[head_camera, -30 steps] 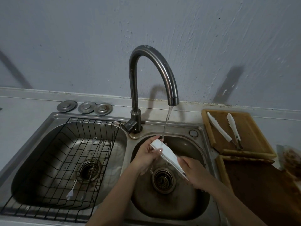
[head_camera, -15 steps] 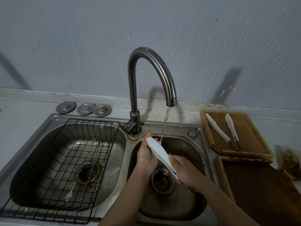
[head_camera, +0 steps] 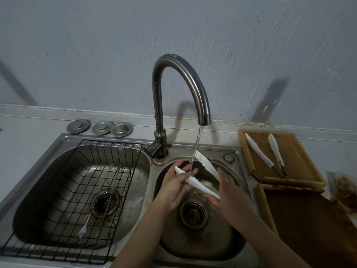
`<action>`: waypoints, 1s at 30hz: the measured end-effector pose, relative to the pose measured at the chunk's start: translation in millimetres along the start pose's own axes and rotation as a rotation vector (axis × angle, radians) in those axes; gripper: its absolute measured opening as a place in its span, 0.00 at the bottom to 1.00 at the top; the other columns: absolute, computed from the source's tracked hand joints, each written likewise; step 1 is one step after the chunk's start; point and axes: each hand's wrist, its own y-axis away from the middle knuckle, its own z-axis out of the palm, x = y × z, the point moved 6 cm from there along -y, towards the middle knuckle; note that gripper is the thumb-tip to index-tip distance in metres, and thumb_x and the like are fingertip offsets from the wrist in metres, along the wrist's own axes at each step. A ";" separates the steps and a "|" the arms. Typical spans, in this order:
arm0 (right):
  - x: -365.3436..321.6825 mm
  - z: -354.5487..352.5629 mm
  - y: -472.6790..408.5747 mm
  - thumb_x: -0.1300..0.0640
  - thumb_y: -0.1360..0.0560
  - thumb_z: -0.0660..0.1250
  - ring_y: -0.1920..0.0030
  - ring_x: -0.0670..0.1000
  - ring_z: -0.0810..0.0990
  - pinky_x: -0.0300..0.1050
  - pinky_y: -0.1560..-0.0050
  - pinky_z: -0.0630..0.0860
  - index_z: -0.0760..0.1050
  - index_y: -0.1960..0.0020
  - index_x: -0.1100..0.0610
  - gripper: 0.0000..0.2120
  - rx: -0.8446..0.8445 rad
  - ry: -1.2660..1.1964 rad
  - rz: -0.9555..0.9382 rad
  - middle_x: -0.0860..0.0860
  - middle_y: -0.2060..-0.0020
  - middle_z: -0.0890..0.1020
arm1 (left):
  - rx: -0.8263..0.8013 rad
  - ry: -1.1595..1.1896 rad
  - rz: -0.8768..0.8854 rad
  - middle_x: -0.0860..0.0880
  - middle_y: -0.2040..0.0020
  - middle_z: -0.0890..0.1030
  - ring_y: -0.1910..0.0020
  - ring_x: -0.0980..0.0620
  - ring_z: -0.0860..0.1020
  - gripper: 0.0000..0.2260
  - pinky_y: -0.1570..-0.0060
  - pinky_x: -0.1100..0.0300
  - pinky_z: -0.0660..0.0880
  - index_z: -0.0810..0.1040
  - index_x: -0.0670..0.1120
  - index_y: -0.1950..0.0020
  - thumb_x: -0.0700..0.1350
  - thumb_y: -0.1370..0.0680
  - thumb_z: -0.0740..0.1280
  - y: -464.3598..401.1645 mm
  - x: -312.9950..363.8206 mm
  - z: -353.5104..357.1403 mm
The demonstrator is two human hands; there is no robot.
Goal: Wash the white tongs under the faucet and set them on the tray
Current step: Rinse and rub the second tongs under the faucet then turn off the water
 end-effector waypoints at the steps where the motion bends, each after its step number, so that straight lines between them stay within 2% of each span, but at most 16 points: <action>1: 0.0 -2.0 0.1 0.39 0.27 0.63 0.39 0.50 0.76 0.41 0.47 0.75 0.47 0.25 0.56 0.41 0.010 -0.002 0.005 0.53 0.31 0.69 | 0.005 0.022 0.005 0.41 0.42 0.79 0.46 0.42 0.81 0.17 0.62 0.50 0.83 0.70 0.44 0.35 0.31 0.22 0.59 0.4 0.9 1.1; 3: 1.5 -5.0 0.8 0.40 0.27 0.64 0.38 0.50 0.75 0.42 0.45 0.75 0.48 0.25 0.56 0.41 0.029 -0.015 0.016 0.53 0.31 0.68 | 0.004 0.039 0.023 0.40 0.41 0.79 0.48 0.42 0.83 0.14 0.58 0.45 0.82 0.72 0.44 0.35 0.38 0.19 0.57 -0.1 3.3 1.6; 6: 3.2 -6.0 1.6 0.41 0.29 0.67 0.40 0.50 0.76 0.42 0.46 0.76 0.51 0.25 0.54 0.41 0.047 -0.065 0.015 0.52 0.33 0.70 | 0.011 0.029 0.073 0.41 0.42 0.81 0.49 0.43 0.83 0.15 0.53 0.43 0.81 0.72 0.43 0.35 0.47 0.18 0.54 -3.4 5.9 0.6; 9: 2.7 -0.8 0.6 0.46 0.31 0.72 0.45 0.46 0.76 0.33 0.51 0.72 0.58 0.27 0.54 0.38 -0.014 -0.279 0.019 0.51 0.36 0.74 | -0.004 0.131 0.121 0.42 0.48 0.83 0.53 0.46 0.84 0.18 0.52 0.46 0.80 0.73 0.43 0.39 0.50 0.17 0.49 -2.5 14.1 5.8; 12: 3.5 8.5 -0.3 0.52 0.32 0.75 0.52 0.43 0.75 0.26 0.62 0.69 0.63 0.30 0.54 0.35 -0.106 -0.432 0.040 0.50 0.40 0.77 | 0.033 0.110 0.167 0.43 0.52 0.84 0.58 0.48 0.84 0.16 0.56 0.51 0.81 0.74 0.42 0.42 0.47 0.17 0.50 -4.0 21.6 7.2; 14: 7.9 15.7 0.1 0.57 0.32 0.74 0.51 0.46 0.76 0.26 0.66 0.69 0.65 0.31 0.53 0.32 -0.179 -0.515 0.095 0.51 0.41 0.77 | 0.116 0.033 0.224 0.44 0.58 0.84 0.63 0.50 0.82 0.13 0.65 0.57 0.80 0.73 0.39 0.41 0.43 0.17 0.53 -4.7 26.8 -1.1; 15: 10.7 20.0 0.6 0.59 0.32 0.73 0.49 0.47 0.76 0.27 0.65 0.69 0.66 0.32 0.52 0.31 -0.217 -0.571 0.128 0.51 0.41 0.77 | 0.159 -0.003 0.243 0.43 0.57 0.84 0.63 0.49 0.81 0.11 0.69 0.60 0.79 0.73 0.39 0.42 0.41 0.18 0.55 -5.8 28.6 -8.8; 17: 14.8 26.1 2.1 0.62 0.31 0.71 0.47 0.48 0.76 0.29 0.61 0.70 0.67 0.32 0.52 0.29 -0.276 -0.635 0.154 0.52 0.41 0.77 | 0.193 -0.100 0.238 0.39 0.49 0.80 0.58 0.48 0.80 0.09 0.69 0.63 0.79 0.73 0.39 0.41 0.38 0.20 0.60 -5.1 29.9 -19.0; 19: 16.4 30.0 3.1 0.62 0.30 0.70 0.45 0.49 0.76 0.34 0.53 0.73 0.67 0.32 0.52 0.28 -0.304 -0.583 0.133 0.51 0.41 0.77 | 0.141 -0.252 0.166 0.39 0.43 0.79 0.50 0.45 0.80 0.13 0.63 0.61 0.80 0.74 0.40 0.39 0.38 0.23 0.64 -6.7 21.9 -20.5; 21: 14.7 32.1 3.5 0.60 0.30 0.70 0.42 0.50 0.76 0.36 0.49 0.71 0.68 0.32 0.53 0.27 -0.296 -0.491 0.094 0.51 0.40 0.78 | 0.083 -0.306 0.125 0.39 0.48 0.81 0.49 0.43 0.79 0.09 0.59 0.56 0.79 0.77 0.42 0.43 0.41 0.22 0.63 -3.9 15.0 -11.7; 22: 13.3 33.3 3.7 0.59 0.29 0.71 0.42 0.50 0.77 0.35 0.49 0.70 0.68 0.33 0.53 0.26 -0.279 -0.468 0.083 0.51 0.40 0.78 | 0.086 -0.269 0.117 0.40 0.52 0.82 0.51 0.42 0.80 0.09 0.57 0.54 0.78 0.79 0.43 0.47 0.44 0.20 0.61 -0.4 12.4 -7.2; 23: 11.5 33.0 3.5 0.57 0.28 0.70 0.42 0.50 0.77 0.33 0.51 0.70 0.69 0.33 0.54 0.24 -0.256 -0.451 0.080 0.51 0.40 0.79 | 0.092 -0.193 0.104 0.42 0.55 0.84 0.53 0.42 0.81 0.14 0.56 0.52 0.79 0.79 0.43 0.48 0.49 0.19 0.57 0.6 10.2 -3.1; 25: 8.3 31.4 3.5 0.54 0.27 0.69 0.43 0.51 0.78 0.31 0.55 0.70 0.70 0.34 0.55 0.22 -0.221 -0.395 0.076 0.52 0.41 0.79 | 0.080 0.001 0.071 0.43 0.55 0.85 0.54 0.44 0.83 0.23 0.55 0.52 0.81 0.77 0.42 0.44 0.57 0.19 0.51 -0.4 5.5 1.4; 26: 7.8 30.4 3.4 0.54 0.26 0.68 0.43 0.51 0.78 0.32 0.53 0.72 0.70 0.35 0.55 0.21 -0.207 -0.355 0.080 0.52 0.41 0.79 | 0.066 0.053 0.063 0.43 0.52 0.85 0.54 0.44 0.84 0.23 0.55 0.52 0.82 0.75 0.41 0.42 0.57 0.19 0.51 0.0 4.2 3.9; 27: 8.3 28.2 3.5 0.53 0.26 0.68 0.44 0.52 0.79 0.36 0.52 0.74 0.70 0.35 0.54 0.21 -0.193 -0.303 0.085 0.53 0.42 0.80 | 0.049 0.041 0.073 0.43 0.50 0.84 0.53 0.45 0.84 0.21 0.54 0.52 0.82 0.75 0.40 0.42 0.55 0.19 0.53 1.2 4.1 5.3; 30: 7.2 14.7 4.0 0.54 0.26 0.66 0.49 0.51 0.81 0.44 0.52 0.79 0.68 0.38 0.51 0.17 -0.125 -0.104 0.063 0.51 0.47 0.82 | -0.008 -0.050 0.132 0.44 0.50 0.84 0.52 0.48 0.84 0.10 0.52 0.56 0.82 0.76 0.39 0.46 0.41 0.19 0.58 4.3 5.2 9.1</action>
